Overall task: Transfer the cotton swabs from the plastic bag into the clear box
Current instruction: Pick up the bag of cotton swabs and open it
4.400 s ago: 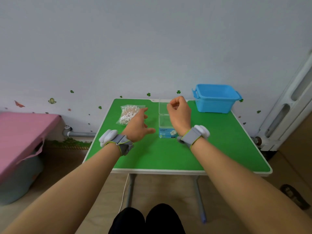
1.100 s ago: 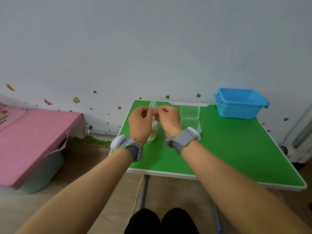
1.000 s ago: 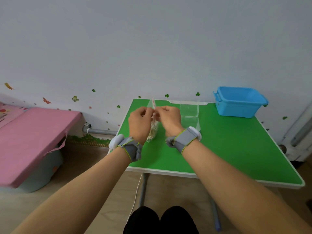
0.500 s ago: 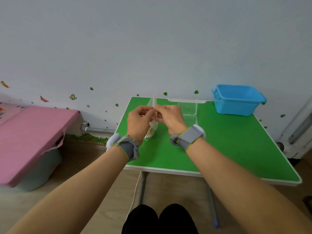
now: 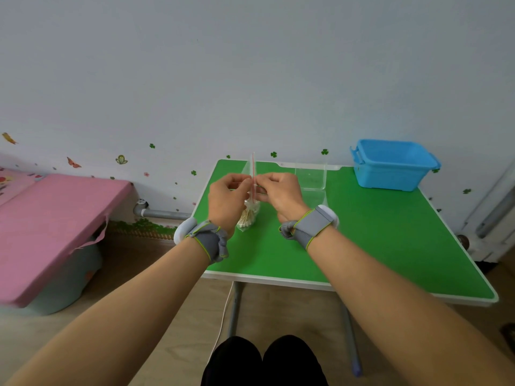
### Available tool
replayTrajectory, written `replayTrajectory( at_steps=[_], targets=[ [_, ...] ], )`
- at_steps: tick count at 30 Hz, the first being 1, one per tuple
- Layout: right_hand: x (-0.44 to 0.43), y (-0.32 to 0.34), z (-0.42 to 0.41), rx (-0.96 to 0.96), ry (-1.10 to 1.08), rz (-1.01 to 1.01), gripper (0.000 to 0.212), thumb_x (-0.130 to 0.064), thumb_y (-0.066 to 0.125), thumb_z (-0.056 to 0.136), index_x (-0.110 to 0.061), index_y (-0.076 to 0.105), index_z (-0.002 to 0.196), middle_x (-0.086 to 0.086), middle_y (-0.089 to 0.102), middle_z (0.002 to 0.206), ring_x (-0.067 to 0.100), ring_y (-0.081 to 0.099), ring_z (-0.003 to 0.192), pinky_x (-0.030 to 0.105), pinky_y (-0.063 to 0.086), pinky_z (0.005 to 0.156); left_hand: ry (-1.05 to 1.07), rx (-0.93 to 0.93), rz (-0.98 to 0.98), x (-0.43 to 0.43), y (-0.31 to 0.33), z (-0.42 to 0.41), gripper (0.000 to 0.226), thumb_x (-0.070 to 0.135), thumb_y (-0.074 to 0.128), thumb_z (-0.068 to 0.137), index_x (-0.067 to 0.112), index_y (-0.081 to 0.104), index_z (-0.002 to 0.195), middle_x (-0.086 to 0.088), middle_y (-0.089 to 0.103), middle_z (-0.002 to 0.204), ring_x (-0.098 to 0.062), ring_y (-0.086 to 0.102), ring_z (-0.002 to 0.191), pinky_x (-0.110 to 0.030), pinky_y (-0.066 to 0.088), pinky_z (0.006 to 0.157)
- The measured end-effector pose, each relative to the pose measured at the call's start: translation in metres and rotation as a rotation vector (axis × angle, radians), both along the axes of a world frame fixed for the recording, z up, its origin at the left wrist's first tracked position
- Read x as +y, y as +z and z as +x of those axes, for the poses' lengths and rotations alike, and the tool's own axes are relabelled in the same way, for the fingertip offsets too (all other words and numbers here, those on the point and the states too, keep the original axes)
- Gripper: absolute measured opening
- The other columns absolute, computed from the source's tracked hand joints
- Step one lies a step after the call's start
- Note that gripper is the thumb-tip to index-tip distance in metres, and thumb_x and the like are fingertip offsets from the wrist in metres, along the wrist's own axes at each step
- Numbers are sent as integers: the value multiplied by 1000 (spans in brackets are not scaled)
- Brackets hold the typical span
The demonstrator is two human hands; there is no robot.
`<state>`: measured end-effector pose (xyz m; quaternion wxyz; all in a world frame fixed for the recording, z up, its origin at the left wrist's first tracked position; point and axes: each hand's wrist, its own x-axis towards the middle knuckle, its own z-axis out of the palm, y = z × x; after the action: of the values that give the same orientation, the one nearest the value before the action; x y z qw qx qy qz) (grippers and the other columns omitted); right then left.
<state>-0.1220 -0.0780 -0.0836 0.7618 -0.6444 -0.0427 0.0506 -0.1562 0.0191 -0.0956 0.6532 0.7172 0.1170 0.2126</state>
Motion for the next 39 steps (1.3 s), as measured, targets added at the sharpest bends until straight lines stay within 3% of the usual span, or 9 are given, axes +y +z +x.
replayTrajectory(
  at_steps=[4, 10, 19, 25, 31, 34, 39],
  targets=[
    [0, -1, 1, -4, -19, -34, 15, 4, 60, 87, 1, 61, 72, 12, 62, 67, 9, 63, 46, 21, 54, 50, -8, 3, -14, -1, 0, 0, 15, 15, 63, 88, 4, 69, 95, -20, 70, 92, -25, 61, 76, -32, 47, 66],
    [0, -2, 4, 15, -45, -80, 16, 3, 62, 85, -1, 61, 69, 16, 64, 70, 25, 64, 59, 27, 56, 53, -50, 8, -8, -1, 0, -4, 19, 24, 69, 83, 8, 69, 93, -12, 70, 89, -17, 61, 70, -23, 46, 51],
    [0, -5, 3, 92, -24, -26, 12, 2, 66, 84, 2, 62, 73, 15, 63, 71, 19, 62, 59, 25, 56, 50, -35, 60, 71, 1, 2, -3, 10, 9, 65, 82, 3, 68, 89, -13, 68, 80, -23, 59, 66, -30, 50, 55],
    [3, -5, 0, 68, -53, -79, 15, 6, 60, 84, 0, 57, 70, 11, 59, 68, 12, 62, 52, 21, 54, 47, 11, 115, -28, 1, 3, -2, 8, 4, 58, 83, 1, 65, 80, -13, 63, 72, -24, 59, 62, -27, 52, 51],
    [8, -10, -1, 42, -64, -90, 21, -8, 71, 80, -3, 57, 66, 9, 64, 64, 13, 67, 51, 31, 58, 56, 13, 92, 43, -1, 1, -1, 11, 8, 61, 85, -1, 68, 84, -24, 71, 86, -39, 68, 76, -33, 50, 58],
    [11, -11, 0, 45, -105, -149, 21, -4, 68, 82, -4, 58, 64, 7, 62, 60, 16, 64, 49, 37, 60, 63, 36, 99, 68, 0, 1, -1, 12, 8, 62, 83, -1, 69, 84, -22, 72, 85, -42, 68, 84, -42, 54, 65],
    [14, -12, 1, 5, -118, -250, 25, -1, 63, 82, -6, 58, 57, 11, 66, 61, 27, 70, 58, 39, 60, 66, 95, 121, 63, -1, 3, -2, 9, 8, 59, 82, 3, 65, 78, -23, 71, 84, -41, 69, 79, -46, 56, 69]
  ],
)
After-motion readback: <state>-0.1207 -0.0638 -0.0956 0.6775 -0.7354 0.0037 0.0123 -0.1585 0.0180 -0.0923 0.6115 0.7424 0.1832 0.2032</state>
